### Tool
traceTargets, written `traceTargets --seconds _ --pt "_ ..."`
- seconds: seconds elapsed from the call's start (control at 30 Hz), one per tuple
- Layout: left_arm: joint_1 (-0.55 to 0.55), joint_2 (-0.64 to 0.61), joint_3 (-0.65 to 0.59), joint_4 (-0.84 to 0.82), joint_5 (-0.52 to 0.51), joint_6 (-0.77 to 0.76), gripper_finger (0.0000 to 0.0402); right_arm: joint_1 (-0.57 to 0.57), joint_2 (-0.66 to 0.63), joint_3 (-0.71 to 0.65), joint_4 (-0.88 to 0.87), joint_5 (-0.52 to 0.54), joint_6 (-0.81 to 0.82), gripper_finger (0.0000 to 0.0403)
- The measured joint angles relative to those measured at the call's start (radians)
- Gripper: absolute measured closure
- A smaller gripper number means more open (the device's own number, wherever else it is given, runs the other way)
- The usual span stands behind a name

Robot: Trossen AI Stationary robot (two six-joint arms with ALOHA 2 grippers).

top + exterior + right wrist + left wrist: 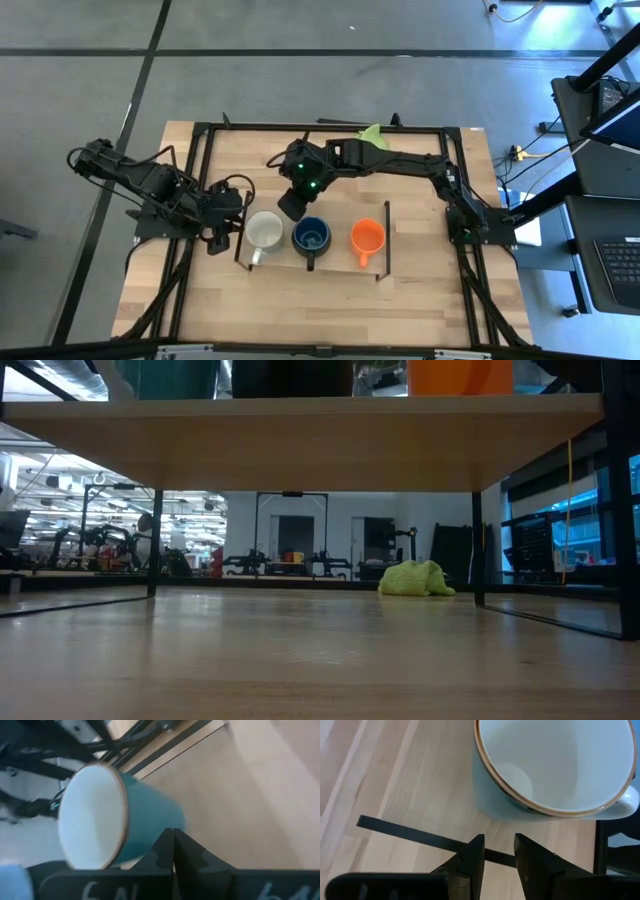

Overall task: Stack small to large cups/mugs on shelf
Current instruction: Put the white mugs on the shelf

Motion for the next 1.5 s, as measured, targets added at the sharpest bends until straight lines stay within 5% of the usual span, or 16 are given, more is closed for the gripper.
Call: traceTargets --seconds 0.2,1.5 --pt "0.000 0.000 0.000 -0.002 -0.015 0.007 0.0302 0.010 0.000 0.000 -0.002 -0.064 0.012 0.0397" --pt "0.000 0.000 0.000 0.011 -0.034 0.034 0.0302 0.045 0.000 0.000 0.048 -0.070 0.051 0.0397"
